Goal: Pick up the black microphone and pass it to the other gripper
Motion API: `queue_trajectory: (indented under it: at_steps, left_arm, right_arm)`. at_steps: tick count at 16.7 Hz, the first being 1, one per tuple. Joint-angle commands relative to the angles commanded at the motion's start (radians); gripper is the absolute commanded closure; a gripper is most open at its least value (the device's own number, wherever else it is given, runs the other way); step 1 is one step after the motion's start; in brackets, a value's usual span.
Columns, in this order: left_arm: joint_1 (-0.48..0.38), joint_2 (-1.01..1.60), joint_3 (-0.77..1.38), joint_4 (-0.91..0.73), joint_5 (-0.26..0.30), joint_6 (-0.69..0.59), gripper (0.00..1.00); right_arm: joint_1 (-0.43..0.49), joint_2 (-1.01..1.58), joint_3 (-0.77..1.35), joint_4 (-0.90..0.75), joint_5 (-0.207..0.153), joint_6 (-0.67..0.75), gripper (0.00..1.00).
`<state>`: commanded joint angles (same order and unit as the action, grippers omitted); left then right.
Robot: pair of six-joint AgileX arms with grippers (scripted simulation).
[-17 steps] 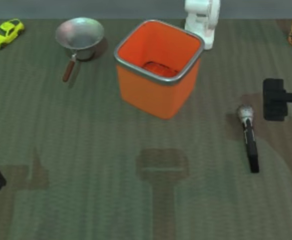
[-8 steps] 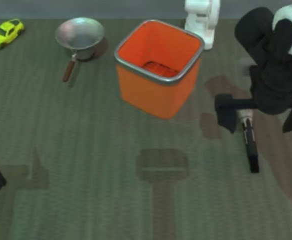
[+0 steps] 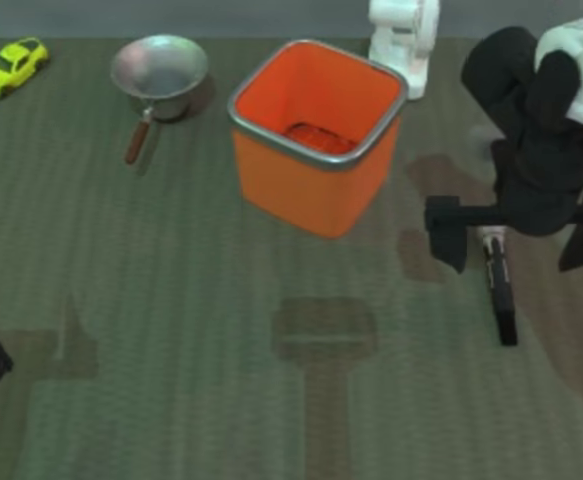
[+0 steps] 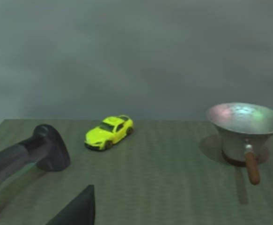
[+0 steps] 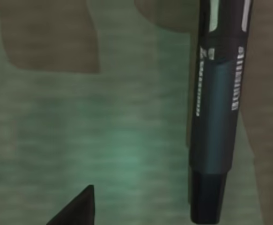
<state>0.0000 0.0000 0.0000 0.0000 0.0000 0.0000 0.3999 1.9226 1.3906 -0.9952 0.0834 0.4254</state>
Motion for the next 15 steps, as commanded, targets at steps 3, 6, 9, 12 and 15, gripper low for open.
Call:
queue_trajectory:
  at_steps: [3,6,9,12,15]
  left_arm:
    - [0.000,0.000,0.000,0.000,0.000,0.000,0.00]
    - [0.000,0.000,0.000,0.000,0.000,0.000,0.00]
    - [0.000,0.000,0.000,0.000,0.000,0.000,0.00]
    - [0.000,0.000,0.000,0.000,0.000,0.000,0.00]
    - [0.000,0.000,0.000,0.000,0.000,0.000,0.00]
  right_arm:
    - [-0.005,0.056,-0.058,0.119,0.000,-0.006,0.00]
    - [-0.012,0.120,-0.123,0.252,0.001,-0.011,0.00]
    - [-0.015,0.154,-0.155,0.313,0.001,-0.014,0.00]
    - [-0.015,0.154,-0.156,0.314,0.001,-0.014,0.00]
    - [-0.015,0.154,-0.156,0.314,0.001,-0.014,0.15]
